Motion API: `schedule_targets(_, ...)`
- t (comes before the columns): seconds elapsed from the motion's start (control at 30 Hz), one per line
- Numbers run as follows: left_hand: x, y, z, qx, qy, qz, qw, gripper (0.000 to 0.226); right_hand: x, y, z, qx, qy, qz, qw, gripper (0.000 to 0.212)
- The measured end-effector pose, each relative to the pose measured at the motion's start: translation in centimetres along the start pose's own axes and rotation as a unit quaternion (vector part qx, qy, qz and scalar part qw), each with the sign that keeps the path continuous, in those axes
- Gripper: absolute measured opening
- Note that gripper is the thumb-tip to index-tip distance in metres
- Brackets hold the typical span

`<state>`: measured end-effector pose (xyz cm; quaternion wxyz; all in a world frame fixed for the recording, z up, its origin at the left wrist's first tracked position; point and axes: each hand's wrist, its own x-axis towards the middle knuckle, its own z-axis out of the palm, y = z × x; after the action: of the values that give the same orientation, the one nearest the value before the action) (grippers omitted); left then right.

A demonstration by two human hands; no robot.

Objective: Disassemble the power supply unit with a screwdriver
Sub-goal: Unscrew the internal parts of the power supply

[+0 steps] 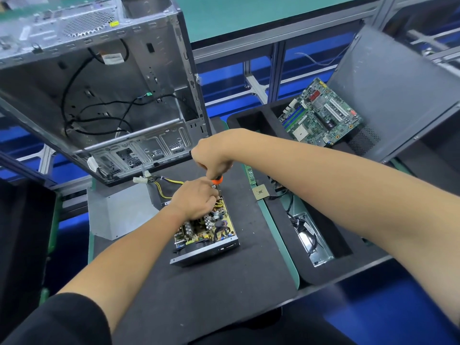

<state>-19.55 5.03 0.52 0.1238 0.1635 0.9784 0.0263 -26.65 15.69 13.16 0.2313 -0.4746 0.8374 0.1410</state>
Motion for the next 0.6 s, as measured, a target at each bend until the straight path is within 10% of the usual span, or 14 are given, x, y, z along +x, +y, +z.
schedule_targets(0.6, -0.22, 0.27, 0.43, 0.043, 0.018, -0.006, 0.999, 0.053, 0.06, 0.4, 0.28, 0.041, 0.016, -0.006, 0.999, 0.025)
